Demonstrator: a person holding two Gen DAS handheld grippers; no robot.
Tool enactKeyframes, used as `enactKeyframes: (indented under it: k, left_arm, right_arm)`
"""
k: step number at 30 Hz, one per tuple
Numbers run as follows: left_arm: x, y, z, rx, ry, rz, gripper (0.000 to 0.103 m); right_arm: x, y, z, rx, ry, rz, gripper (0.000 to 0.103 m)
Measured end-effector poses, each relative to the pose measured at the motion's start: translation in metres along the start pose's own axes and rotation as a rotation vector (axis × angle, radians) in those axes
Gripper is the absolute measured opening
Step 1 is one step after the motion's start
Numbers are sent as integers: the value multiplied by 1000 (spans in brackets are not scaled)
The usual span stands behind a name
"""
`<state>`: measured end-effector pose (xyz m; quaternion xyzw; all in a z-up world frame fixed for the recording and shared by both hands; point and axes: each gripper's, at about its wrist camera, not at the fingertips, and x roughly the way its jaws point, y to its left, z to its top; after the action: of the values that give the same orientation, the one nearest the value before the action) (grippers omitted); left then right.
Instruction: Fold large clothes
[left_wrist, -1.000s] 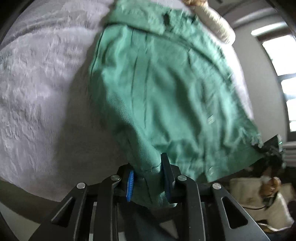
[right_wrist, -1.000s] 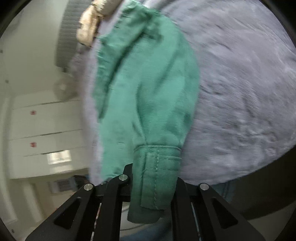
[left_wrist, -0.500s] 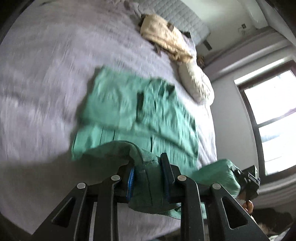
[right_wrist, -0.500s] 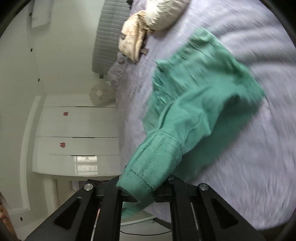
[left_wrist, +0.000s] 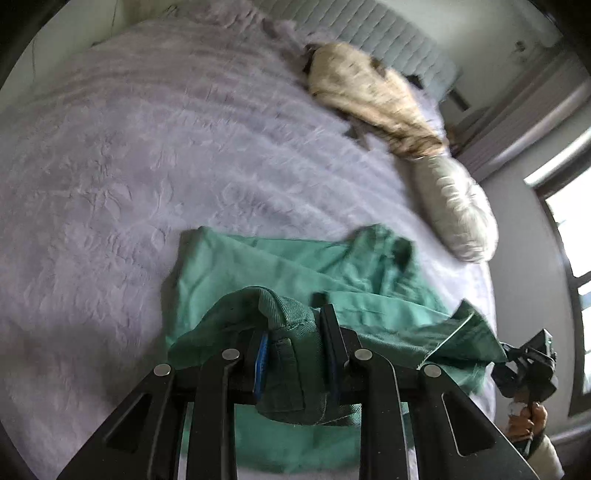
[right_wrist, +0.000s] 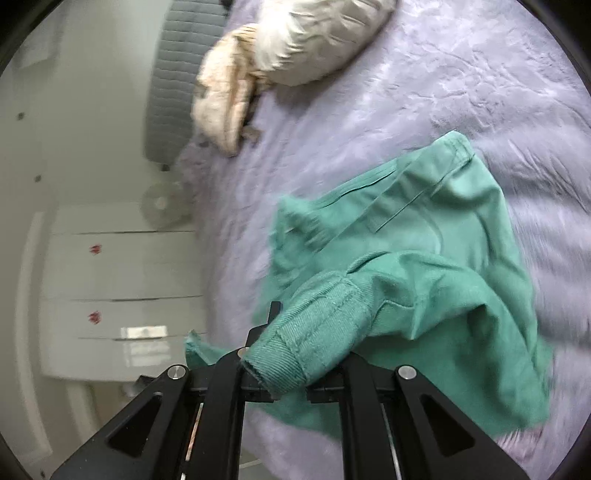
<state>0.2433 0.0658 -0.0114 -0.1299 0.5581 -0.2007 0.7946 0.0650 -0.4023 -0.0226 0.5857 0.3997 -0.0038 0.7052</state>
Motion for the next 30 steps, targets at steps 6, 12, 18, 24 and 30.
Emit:
enactKeyframes:
  k: [6, 12, 18, 24, 30]
  left_arm:
    - [61, 23, 16, -26, 83, 68, 27]
    - [36, 20, 29, 4, 17, 144, 80]
    - [3, 14, 39, 120, -79, 222, 81]
    - [39, 21, 20, 140, 17, 276, 81]
    - [84, 22, 4, 147, 68, 366, 81]
  right_arm:
    - [39, -25, 16, 73, -22, -64, 11]
    - [45, -38, 23, 150, -35, -63, 21]
    - [23, -19, 29, 84, -117, -59, 70]
    - [6, -6, 33, -53, -140, -275, 70]
    - [27, -4, 30, -216, -116, -542, 70]
